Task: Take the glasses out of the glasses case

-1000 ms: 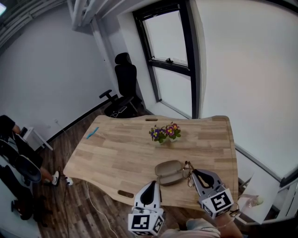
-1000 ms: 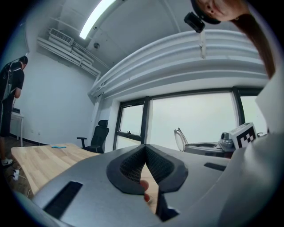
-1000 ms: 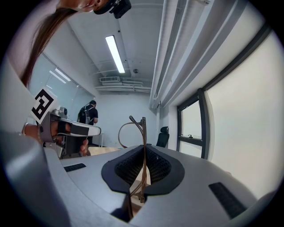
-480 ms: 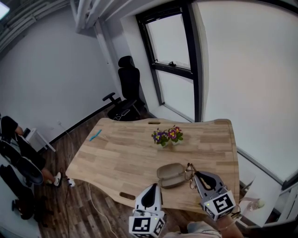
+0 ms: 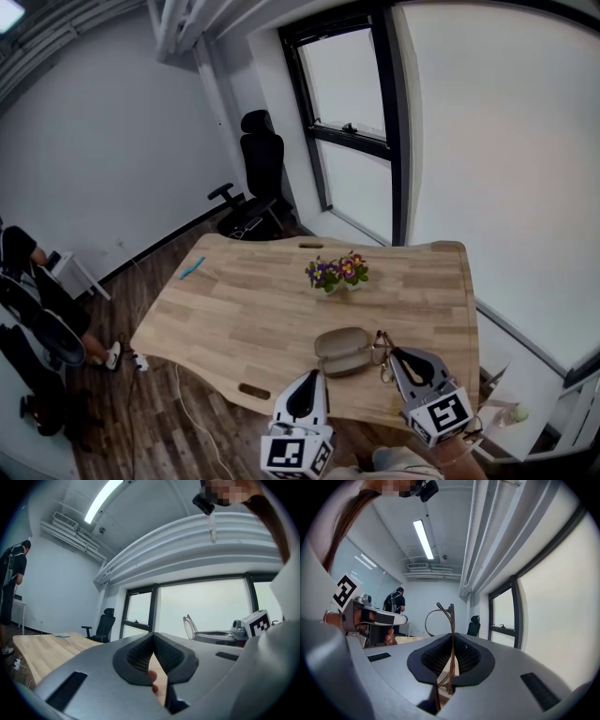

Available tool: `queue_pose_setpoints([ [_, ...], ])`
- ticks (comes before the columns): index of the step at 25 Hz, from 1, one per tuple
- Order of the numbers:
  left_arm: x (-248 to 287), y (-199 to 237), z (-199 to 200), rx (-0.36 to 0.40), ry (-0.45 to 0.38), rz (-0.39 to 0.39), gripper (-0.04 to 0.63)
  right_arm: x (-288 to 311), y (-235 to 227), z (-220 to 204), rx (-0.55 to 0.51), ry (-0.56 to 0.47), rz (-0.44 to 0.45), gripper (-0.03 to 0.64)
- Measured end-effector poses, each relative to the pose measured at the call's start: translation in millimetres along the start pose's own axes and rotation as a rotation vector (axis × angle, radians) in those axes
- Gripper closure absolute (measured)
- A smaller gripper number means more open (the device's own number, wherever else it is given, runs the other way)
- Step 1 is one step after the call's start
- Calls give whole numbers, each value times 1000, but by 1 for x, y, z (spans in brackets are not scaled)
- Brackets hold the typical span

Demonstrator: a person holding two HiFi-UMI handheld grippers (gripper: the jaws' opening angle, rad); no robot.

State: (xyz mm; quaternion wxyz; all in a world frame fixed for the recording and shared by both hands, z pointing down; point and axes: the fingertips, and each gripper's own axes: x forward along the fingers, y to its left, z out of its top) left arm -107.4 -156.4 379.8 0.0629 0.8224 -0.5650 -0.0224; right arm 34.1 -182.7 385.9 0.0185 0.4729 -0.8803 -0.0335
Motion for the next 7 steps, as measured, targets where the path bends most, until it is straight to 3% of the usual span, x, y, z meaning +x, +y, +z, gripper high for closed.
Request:
queue_pose_setpoints([
  [7, -3, -5, -4, 0, 3, -4, 595, -3, 4, -1, -5, 1, 5, 604],
])
